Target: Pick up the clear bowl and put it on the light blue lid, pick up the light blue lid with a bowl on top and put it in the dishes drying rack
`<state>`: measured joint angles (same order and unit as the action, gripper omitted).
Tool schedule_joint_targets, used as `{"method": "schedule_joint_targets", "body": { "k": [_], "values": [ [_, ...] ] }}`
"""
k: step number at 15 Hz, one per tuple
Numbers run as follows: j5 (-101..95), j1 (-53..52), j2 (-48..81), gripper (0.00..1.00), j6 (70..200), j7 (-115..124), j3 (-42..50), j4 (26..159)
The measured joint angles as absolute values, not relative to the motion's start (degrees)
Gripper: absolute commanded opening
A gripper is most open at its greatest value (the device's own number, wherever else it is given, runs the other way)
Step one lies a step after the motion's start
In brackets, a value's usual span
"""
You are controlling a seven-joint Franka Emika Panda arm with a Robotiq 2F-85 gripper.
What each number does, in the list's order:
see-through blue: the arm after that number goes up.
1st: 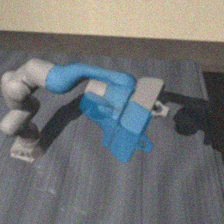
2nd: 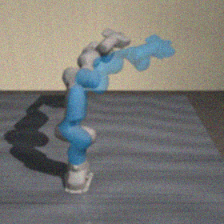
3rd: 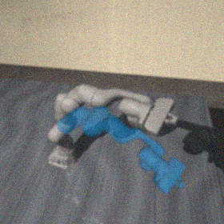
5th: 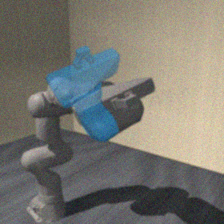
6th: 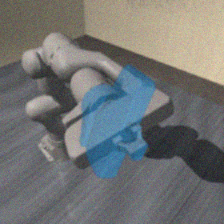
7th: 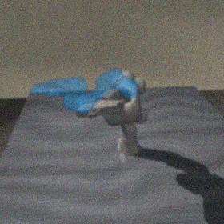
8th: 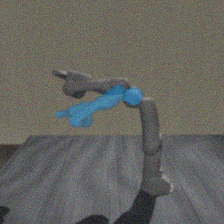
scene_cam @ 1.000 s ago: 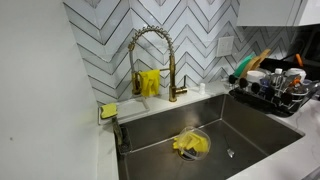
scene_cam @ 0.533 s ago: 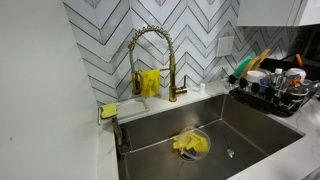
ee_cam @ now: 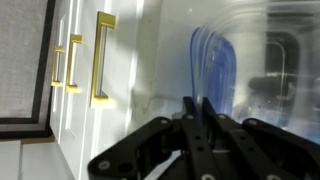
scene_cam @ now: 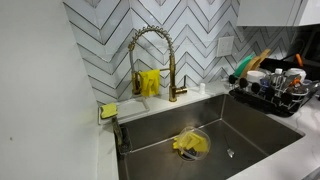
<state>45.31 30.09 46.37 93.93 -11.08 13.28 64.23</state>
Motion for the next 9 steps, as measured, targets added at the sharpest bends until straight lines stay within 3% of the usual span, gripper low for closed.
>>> {"method": "schedule_joint_targets", "body": {
  "k": [9],
  "values": [
    [41.4, 27.9, 42.6, 0.03, 94.0, -11.2, 14.4, 63.6]
  ]
}}
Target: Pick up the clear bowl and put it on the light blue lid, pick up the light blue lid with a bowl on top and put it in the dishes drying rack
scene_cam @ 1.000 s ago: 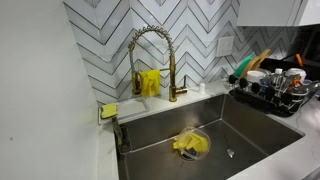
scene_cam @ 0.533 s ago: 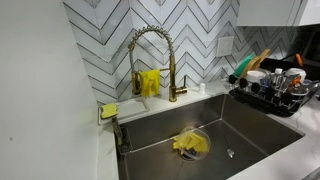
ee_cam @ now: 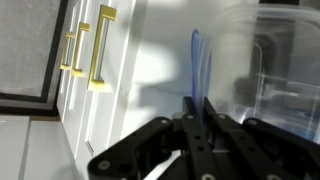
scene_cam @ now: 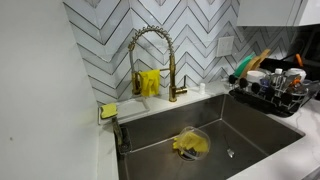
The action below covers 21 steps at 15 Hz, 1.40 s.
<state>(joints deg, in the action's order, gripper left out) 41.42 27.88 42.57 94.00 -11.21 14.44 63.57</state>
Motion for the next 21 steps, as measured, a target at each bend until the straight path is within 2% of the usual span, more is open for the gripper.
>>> {"method": "schedule_joint_targets", "body": {
  "k": [10, 11, 17, 18, 21],
  "values": [
    [32.7, 23.3, 37.9, 0.03, 94.0, -11.1, 16.7, 63.6],
    [31.8, 22.8, 37.5, 0.1, 94.0, -11.1, 16.9, 63.6],
    [31.2, 22.2, 36.3, 0.1, 94.0, -11.4, 17.1, 64.1],
    [31.2, 22.2, 36.3, 0.03, 94.0, -11.4, 17.1, 64.2],
    [31.2, 22.2, 36.3, 0.03, 94.0, -11.4, 17.1, 64.2]
  ]
}}
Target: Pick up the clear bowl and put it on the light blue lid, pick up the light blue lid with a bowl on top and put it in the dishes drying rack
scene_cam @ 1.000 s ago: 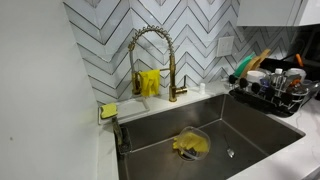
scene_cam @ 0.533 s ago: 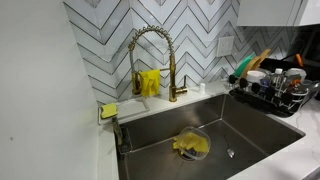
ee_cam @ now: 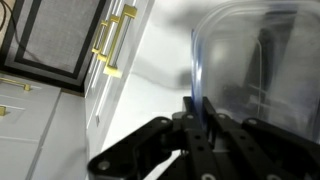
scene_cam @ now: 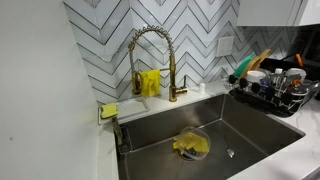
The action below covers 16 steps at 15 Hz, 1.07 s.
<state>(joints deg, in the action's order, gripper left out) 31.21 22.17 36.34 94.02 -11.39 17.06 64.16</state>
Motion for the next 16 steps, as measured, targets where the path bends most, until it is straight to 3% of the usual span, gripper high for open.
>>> {"method": "schedule_joint_targets", "body": {
  "k": [16],
  "values": [
    [16.5, 14.8, 21.6, 0.03, 78.3, -17.7, 16.9, 64.5]
  ]
}}
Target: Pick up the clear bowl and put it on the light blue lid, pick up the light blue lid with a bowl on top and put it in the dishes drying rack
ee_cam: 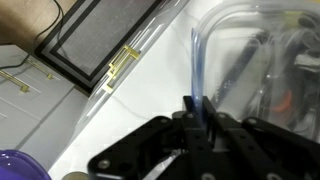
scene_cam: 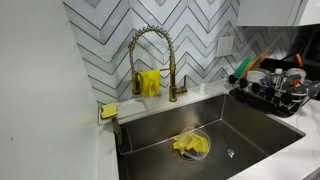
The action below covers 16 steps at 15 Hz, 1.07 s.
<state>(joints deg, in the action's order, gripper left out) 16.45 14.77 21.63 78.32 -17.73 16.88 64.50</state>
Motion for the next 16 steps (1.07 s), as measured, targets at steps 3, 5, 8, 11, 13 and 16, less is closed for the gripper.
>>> {"method": "schedule_joint_targets", "body": {
  "k": [3, 5, 8, 11, 13, 16],
  "values": [
    [18.6, 13.4, 18.9, 0.03, 75.9, -18.1, 15.1, 65.6],
    [21.6, 13.1, 17.8, 0.03, 75.5, -17.9, 14.2, 66.6],
    [27.5, 13.1, 17.3, 0.03, 75.4, -16.4, 13.7, 67.6],
    [34.6, 13.2, 17.4, 0.03, 75.7, -14.4, 13.5, 69.1],
    [38.6, 13.2, 17.8, 0.03, 77.4, -12.9, 13.3, 70.7],
    [43.6, 13.2, 19.0, 0.03, 81.7, -11.2, 13.1, 72.7]
  ]
}}
